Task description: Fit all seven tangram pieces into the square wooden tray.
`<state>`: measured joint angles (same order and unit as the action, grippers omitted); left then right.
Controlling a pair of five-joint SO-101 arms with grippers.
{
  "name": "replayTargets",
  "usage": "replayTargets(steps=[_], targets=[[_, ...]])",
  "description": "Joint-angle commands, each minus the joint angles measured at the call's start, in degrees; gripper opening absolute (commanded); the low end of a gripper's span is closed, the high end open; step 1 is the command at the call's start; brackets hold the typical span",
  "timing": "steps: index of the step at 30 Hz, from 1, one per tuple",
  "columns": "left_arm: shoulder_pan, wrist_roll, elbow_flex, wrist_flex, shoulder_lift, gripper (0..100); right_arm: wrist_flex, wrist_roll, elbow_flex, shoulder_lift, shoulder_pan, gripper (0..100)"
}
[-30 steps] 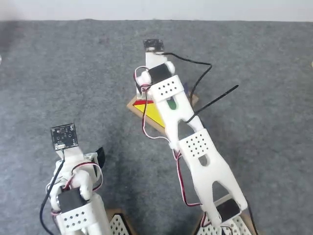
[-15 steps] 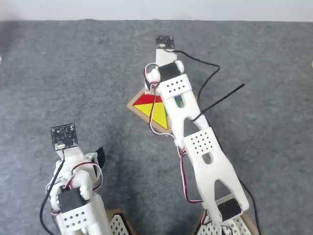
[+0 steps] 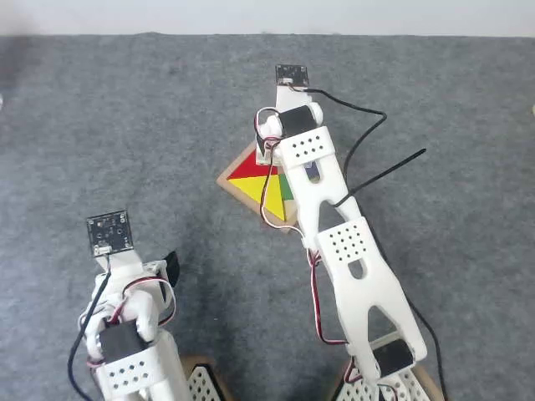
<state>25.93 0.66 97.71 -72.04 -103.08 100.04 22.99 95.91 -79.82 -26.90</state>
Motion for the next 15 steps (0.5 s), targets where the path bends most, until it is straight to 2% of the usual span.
replayTargets(steps=[1,7,15], targets=[[0.26,-0.44,-1.27,-0.26,-1.14,27,1.54,-0.79,0.44,0.92,0.40,18.4],[0.26,-0.44,-1.27,-0.26,-1.14,27,2.15,-3.78,0.44,4.18,0.13,18.4],[0.18,-0.44,-1.27,-0.26,-1.14,27,2.68,-3.87,0.09,4.88,0.66,18.4]])
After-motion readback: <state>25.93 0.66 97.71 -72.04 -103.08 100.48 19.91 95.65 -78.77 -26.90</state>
